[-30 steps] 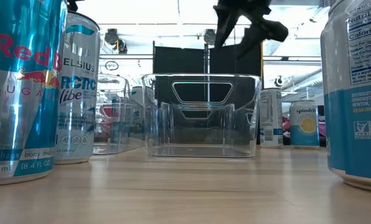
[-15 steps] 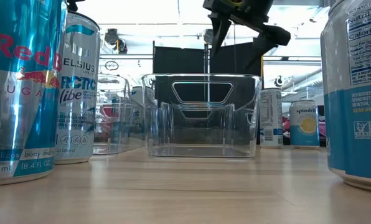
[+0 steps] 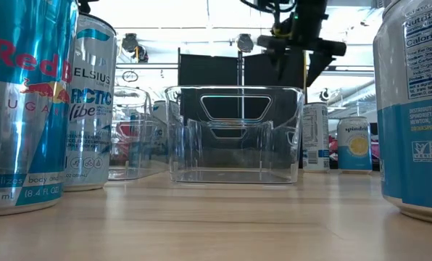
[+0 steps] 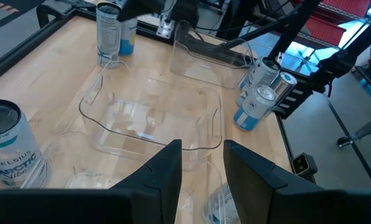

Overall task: Sort soda cans
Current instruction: Put the top right white-blue soda can into the middle transparent bin

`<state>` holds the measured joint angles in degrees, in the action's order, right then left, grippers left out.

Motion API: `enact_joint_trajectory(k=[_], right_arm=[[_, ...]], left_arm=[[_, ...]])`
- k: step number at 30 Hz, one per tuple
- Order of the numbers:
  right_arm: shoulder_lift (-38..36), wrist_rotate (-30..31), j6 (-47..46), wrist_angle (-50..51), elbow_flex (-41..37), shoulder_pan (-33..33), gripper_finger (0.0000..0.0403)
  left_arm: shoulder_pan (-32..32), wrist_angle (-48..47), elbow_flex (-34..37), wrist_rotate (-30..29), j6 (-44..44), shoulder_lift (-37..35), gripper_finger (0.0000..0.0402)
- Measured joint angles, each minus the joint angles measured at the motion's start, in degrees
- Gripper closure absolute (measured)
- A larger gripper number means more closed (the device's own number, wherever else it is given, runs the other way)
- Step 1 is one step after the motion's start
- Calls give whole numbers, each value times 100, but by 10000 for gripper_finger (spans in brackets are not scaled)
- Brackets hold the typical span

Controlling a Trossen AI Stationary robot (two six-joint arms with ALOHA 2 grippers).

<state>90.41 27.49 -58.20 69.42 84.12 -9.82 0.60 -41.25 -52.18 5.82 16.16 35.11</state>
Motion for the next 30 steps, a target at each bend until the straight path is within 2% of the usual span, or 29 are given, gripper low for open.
enact_joint_trajectory(k=[3, 8, 20, 23, 30], right_arm=[[-199, -375, 355, -65, 0, -410, 23], [-308, -333, 1179, -117, 0, -863, 23], [-240, -1317, 1003, 103, 0, -1919, 23], [-127, -1605, 1126, 140, 2, -2023, 23], [210, -1757, 1124, 321, 0, -2109, 23]], left_arm=[[0, 0, 0, -2, 0, 0, 274], [0, 0, 0, -2, 0, 0, 274], [0, 4, 0, -35, -4, 2, 274], [0, 4, 0, -56, -4, 2, 274], [0, 2, 0, -177, -7, 13, 274]])
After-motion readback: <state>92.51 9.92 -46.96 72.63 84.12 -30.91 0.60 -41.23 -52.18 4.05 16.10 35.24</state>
